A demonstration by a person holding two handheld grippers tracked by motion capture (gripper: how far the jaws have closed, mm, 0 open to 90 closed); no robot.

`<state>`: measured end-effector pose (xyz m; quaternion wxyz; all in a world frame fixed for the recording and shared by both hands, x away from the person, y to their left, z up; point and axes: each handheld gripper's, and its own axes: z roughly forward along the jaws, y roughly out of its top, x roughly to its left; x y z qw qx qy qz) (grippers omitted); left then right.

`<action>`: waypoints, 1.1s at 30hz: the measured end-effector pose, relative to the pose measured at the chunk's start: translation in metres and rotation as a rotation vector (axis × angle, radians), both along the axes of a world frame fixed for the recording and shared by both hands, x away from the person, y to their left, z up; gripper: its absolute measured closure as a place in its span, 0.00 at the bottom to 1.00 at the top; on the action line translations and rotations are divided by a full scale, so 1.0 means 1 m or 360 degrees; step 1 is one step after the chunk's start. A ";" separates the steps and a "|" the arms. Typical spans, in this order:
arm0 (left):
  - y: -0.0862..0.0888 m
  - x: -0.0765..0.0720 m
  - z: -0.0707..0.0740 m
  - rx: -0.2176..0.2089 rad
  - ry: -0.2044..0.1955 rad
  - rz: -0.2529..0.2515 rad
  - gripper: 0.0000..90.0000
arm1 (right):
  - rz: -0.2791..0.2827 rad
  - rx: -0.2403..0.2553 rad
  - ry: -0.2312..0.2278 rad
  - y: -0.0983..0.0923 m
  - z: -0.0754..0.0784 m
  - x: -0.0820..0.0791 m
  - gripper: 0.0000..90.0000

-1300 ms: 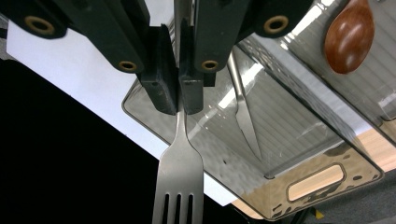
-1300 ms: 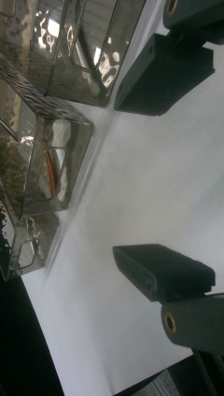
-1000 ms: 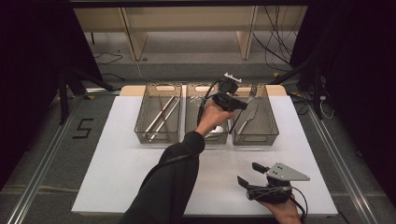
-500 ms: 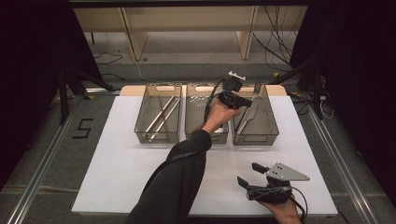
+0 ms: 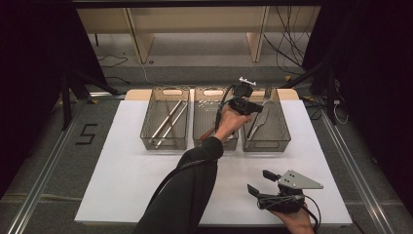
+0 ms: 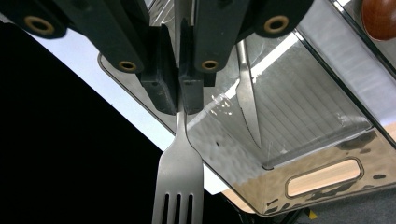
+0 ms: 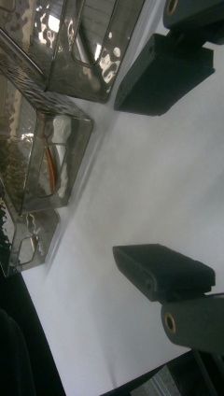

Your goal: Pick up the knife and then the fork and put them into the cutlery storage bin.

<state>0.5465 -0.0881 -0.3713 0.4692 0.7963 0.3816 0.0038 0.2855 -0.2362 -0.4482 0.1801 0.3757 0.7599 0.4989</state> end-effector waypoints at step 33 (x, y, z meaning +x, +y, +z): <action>0.012 -0.005 -0.005 0.0085 0.0032 0.0019 0.67 | 0.0003 -0.0012 0.0002 0.001 0.000 0.000 0.29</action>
